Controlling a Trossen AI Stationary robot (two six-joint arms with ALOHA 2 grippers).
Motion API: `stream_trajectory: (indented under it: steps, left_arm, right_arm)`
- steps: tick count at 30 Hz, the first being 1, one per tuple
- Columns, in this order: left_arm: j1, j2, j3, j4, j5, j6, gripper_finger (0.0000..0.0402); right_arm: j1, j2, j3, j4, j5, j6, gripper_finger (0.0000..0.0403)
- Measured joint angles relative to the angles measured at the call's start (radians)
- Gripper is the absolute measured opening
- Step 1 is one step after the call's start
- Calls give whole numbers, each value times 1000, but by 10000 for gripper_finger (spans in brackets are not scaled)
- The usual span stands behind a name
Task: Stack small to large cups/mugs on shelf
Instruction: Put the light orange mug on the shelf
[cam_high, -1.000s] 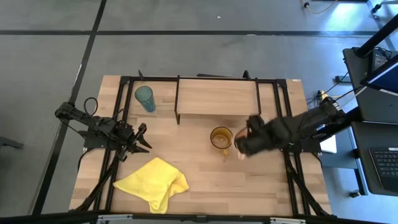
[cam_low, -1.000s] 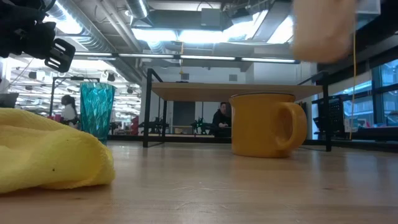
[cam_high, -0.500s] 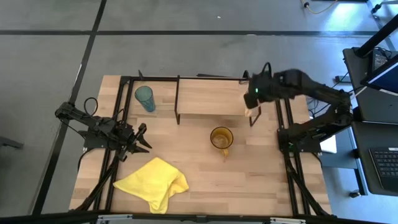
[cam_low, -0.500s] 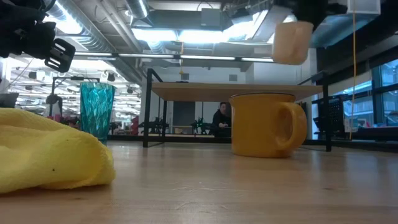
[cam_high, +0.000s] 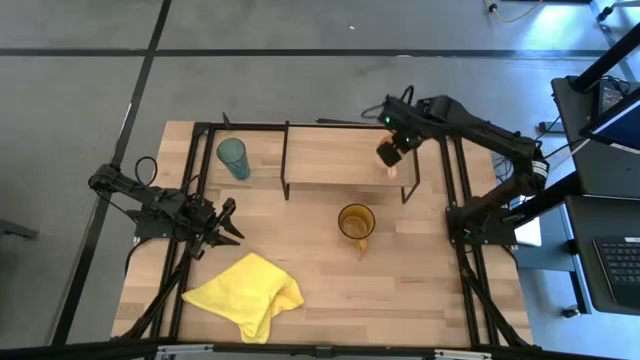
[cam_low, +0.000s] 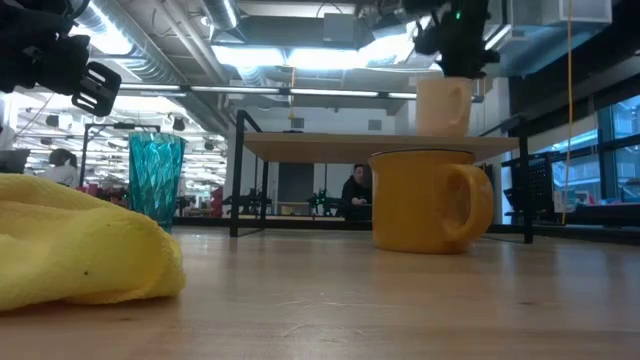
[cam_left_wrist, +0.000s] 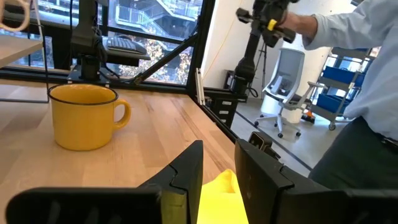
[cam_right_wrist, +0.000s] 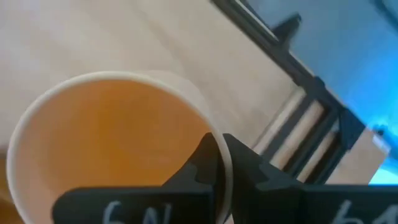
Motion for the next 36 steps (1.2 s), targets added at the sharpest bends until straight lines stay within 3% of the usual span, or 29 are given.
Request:
stream_trajectory:
  steps: [7,24,36]
  left_arm:
    - [0,0,0,0,0,0,87]
    - [0,0,0,0,0,0,87]
    - [0,0,0,0,0,0,87]
  right_arm:
    - [-94,3,0,-3,-159,-23,17]
    - [-101,4,0,2,-140,-70,23]
    - [-101,2,0,26,-109,-65,133]
